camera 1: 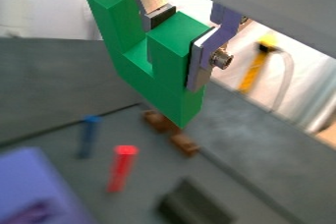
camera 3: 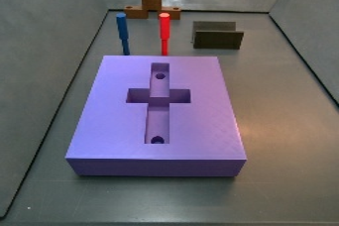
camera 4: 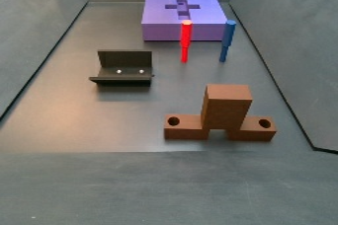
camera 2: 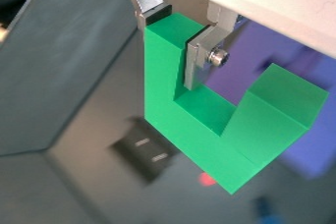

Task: Pick up the green object. Move up. Place the green object on the fixture. Regrasp the green object. Move to above the board. Insert the green object.
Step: Move to above the board, then insert the green object.

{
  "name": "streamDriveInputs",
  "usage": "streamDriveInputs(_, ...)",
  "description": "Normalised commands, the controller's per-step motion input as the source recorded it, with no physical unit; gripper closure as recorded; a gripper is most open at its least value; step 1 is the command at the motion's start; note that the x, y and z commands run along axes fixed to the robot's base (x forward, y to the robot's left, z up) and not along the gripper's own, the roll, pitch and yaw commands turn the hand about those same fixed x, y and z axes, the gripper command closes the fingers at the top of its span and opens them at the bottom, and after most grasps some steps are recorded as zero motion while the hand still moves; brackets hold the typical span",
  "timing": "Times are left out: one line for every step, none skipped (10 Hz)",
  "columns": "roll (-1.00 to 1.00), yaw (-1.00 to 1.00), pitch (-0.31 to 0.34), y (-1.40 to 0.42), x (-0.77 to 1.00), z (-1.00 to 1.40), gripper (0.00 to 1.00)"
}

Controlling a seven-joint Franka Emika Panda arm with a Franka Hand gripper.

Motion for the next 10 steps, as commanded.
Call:
streamDriveInputs(-1.00, 0.04, -0.004, -1.36, -1.40, 0.26, 1.00)
streamDriveInputs(-1.00, 0.04, -0.009, -0.69, -0.74, 0.12, 1.00)
streamDriveInputs(-1.00, 0.04, -0.015, -0.32, -0.38, 0.05, 1.00)
streamDriveInputs(-1.00, 0.03, -0.001, -0.15, -0.18, 0.02, 1.00)
streamDriveInputs(-0.95, 0.03, -0.018, -0.09, -0.11, 0.03, 1.00)
streamDriveInputs(-0.71, 0.02, -0.036, -0.03, -0.10, 0.00, 1.00)
streamDriveInputs(-0.51, 0.01, -0.045, 0.00, -0.08, 0.01, 1.00)
streamDriveInputs(-0.34, 0.00, -0.046, 0.00, -0.07, 0.00, 1.00)
streamDriveInputs(-0.20, 0.00, -0.032, 0.00, -0.04, 0.00, 1.00)
streamDriveInputs(-0.01, 0.00, 0.000, 0.00, 0.00, 0.00, 1.00)
